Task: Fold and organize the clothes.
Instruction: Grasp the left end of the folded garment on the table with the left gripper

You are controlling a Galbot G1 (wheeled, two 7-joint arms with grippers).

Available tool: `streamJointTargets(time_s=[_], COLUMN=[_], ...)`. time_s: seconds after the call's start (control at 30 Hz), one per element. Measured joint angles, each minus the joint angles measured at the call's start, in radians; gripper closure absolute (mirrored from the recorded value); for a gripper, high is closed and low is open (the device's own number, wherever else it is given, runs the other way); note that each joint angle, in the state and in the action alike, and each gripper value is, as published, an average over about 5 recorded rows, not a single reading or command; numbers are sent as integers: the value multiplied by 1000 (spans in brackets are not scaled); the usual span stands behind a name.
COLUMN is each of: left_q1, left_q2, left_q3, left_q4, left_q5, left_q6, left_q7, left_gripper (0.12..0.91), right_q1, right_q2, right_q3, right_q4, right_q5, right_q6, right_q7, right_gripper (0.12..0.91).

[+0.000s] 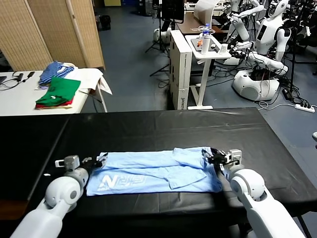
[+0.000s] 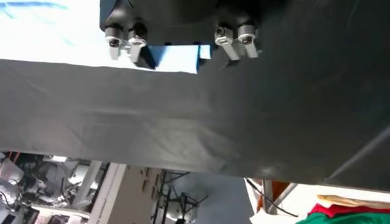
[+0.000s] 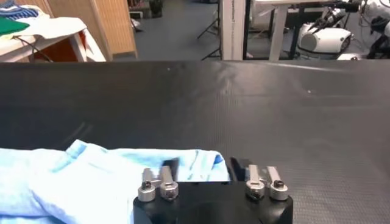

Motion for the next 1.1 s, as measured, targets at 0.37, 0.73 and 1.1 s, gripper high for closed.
streamJointTargets(time_s=[0.37, 0.73, 1.1], left_q1=[-65, -103, -10], left_q2=[-57, -95, -57], left_q3=[32, 33, -32], left_q4=[57, 94, -1], left_q5=[97, 152, 145], left_q6=[-35, -77, -70], left_q7=[21, 34, 15], left_gripper=[883, 786, 167], right_q1=[63, 78, -65], right_q2=[28, -3, -74], right_q3=[-31, -17, 71], right_q4=[-77, -74, 116], right_q5=[-15, -10, -5], right_q6=[71, 67, 44], right_q7=[-16, -75, -81], right_gripper=[877, 480, 120])
